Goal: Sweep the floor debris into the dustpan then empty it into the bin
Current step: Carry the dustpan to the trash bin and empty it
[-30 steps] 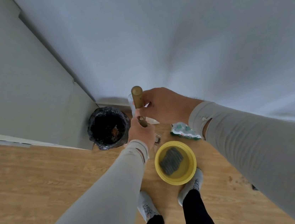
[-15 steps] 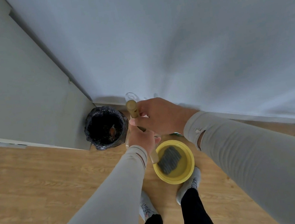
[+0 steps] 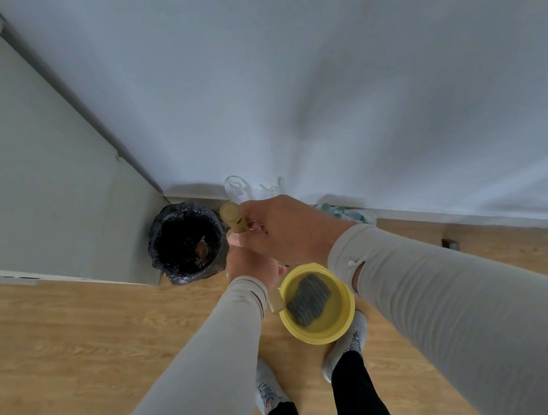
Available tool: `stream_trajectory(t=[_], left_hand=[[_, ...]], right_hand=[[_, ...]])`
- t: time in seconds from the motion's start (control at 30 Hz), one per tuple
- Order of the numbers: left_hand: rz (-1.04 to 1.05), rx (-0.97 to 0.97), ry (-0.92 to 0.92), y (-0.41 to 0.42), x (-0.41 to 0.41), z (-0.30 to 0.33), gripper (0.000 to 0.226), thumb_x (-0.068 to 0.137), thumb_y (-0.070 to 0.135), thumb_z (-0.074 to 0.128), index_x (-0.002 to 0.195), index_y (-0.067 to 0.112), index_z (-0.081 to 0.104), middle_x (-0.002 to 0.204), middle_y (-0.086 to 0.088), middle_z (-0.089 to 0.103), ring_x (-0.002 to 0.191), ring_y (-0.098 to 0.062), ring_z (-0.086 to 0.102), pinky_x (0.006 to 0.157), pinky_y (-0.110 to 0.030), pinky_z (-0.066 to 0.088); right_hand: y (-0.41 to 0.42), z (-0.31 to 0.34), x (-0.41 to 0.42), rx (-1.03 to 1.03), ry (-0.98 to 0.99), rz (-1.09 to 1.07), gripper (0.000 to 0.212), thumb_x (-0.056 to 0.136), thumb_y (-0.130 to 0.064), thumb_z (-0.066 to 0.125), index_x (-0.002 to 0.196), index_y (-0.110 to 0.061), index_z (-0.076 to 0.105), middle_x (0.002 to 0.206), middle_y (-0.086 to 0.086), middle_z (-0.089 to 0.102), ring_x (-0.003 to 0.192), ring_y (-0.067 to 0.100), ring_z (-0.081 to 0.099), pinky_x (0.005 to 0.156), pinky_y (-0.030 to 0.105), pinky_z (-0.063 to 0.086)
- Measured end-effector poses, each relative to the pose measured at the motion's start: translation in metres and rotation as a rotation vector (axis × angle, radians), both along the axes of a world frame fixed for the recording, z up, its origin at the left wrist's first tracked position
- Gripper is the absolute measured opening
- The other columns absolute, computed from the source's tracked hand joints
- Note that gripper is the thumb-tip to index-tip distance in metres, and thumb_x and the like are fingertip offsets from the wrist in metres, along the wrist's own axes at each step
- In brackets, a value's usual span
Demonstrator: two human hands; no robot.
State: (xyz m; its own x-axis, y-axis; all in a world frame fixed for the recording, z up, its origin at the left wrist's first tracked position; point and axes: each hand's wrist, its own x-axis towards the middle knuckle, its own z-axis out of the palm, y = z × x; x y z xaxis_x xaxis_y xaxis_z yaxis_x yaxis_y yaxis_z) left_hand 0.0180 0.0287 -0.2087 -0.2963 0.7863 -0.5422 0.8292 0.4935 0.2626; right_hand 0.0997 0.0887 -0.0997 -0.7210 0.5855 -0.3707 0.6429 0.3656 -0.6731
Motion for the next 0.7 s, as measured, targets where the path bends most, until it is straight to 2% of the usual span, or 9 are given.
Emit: stream_trajectory(t=[0.1,0.2,0.33,0.43,0.6,0.7], left_hand=[[-0.096,-0.033,0.101,-0.001,0.001,-0.002,0.052,0.099,0.034,0.066,0.138,0.004,0.048,0.124,-0.01,0.064,0.112,-0.026,0.063,0.097,-0.039,0.056],[-0.093,0.011,0.077,-0.005,0.002,-0.007,0.051,0.098,0.032,0.067,0.138,0.005,0.049,0.124,-0.01,0.064,0.111,-0.027,0.064,0.095,-0.041,0.057],[-0.112,-0.013,0.089,-0.004,0.001,-0.009,0.051,0.096,0.033,0.069,0.138,0.009,0.051,0.13,-0.008,0.063,0.118,-0.028,0.062,0.098,-0.041,0.055],[-0.156,-0.016,0.16,-0.005,0.002,-0.009,0.049,0.094,0.036,0.071,0.132,0.009,0.057,0.125,-0.008,0.065,0.112,-0.028,0.064,0.092,-0.038,0.056],[-0.13,0.005,0.151,-0.005,0.003,-0.008,0.048,0.092,0.034,0.074,0.13,0.01,0.058,0.123,-0.006,0.065,0.106,-0.026,0.065,0.08,-0.033,0.051],[-0.067,0.009,0.115,-0.006,0.004,-0.007,0.051,0.092,0.033,0.076,0.133,0.01,0.057,0.124,-0.007,0.066,0.108,-0.027,0.066,0.084,-0.035,0.055]], right_hand=[[-0.002,0.001,0.002,0.007,-0.015,0.005,0.023,0.101,-0.046,0.054,0.112,-0.027,0.062,0.092,-0.004,0.069,0.078,0.007,0.063,0.065,0.021,0.046],[-0.004,0.002,0.003,0.012,-0.016,0.005,0.024,0.101,-0.045,0.054,0.114,-0.026,0.062,0.092,0.0,0.07,0.079,0.015,0.065,0.065,0.021,0.05],[-0.005,0.004,0.003,-0.026,-0.011,-0.001,0.025,0.101,-0.045,0.055,0.116,-0.026,0.063,0.097,0.0,0.07,0.083,0.019,0.068,0.07,0.032,0.059],[-0.006,0.004,0.004,-0.018,-0.007,-0.003,0.025,0.101,-0.045,0.055,0.115,-0.026,0.063,0.096,0.0,0.071,0.082,0.018,0.069,0.071,0.03,0.057],[-0.006,0.006,0.007,-0.05,-0.011,-0.007,0.024,0.101,-0.046,0.055,0.115,-0.027,0.063,0.099,0.0,0.072,0.086,0.021,0.071,0.079,0.039,0.06],[-0.006,0.006,0.008,-0.053,-0.008,-0.009,0.024,0.101,-0.046,0.055,0.116,-0.029,0.063,0.1,0.0,0.072,0.087,0.02,0.07,0.081,0.039,0.06]])
